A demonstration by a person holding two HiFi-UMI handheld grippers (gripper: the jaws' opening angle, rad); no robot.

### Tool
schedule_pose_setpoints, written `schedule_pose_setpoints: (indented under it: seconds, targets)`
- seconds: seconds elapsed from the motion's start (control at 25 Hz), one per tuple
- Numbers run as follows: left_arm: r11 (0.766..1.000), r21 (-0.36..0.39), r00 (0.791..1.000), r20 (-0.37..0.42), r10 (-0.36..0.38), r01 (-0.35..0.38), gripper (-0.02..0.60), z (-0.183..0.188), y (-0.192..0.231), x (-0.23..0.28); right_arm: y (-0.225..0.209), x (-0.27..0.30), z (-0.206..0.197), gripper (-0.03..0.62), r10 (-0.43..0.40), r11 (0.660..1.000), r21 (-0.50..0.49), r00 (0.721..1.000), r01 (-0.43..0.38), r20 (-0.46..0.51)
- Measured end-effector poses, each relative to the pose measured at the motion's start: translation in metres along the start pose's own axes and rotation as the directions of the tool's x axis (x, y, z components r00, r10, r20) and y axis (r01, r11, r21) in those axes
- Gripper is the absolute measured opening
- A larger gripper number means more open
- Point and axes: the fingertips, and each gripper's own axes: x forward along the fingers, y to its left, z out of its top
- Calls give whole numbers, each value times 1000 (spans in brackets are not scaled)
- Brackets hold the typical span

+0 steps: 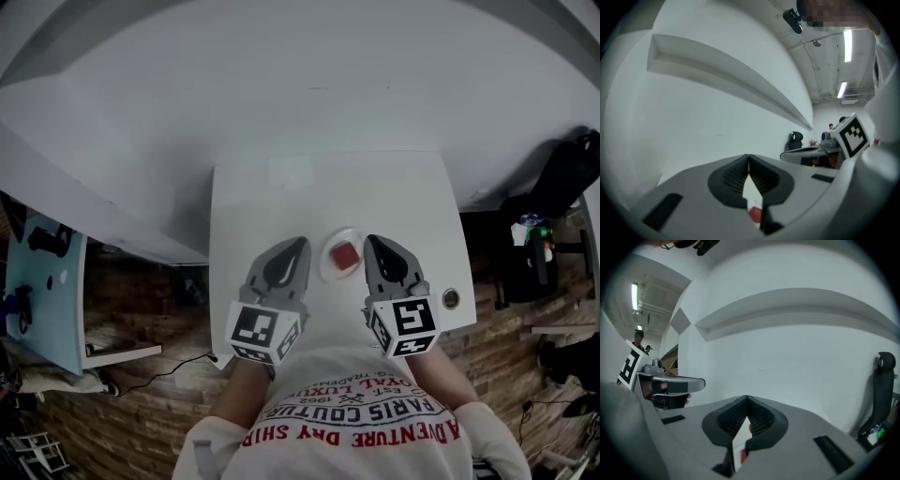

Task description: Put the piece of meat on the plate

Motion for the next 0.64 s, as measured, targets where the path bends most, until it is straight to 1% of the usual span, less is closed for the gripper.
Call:
schedule_pose_setpoints:
  seconds: [0.28,0.64]
  targets:
    - [1000,-4,1000,-12,-13,13,6,-9,-11,2,-7,-10,-12,12,-15,1000,23,1000,16,-18]
    - [1000,-7,1000,-16,-20,20,6,-12,-16,-2,-9,-16,-17,12,-33,999,28,999,34,-29]
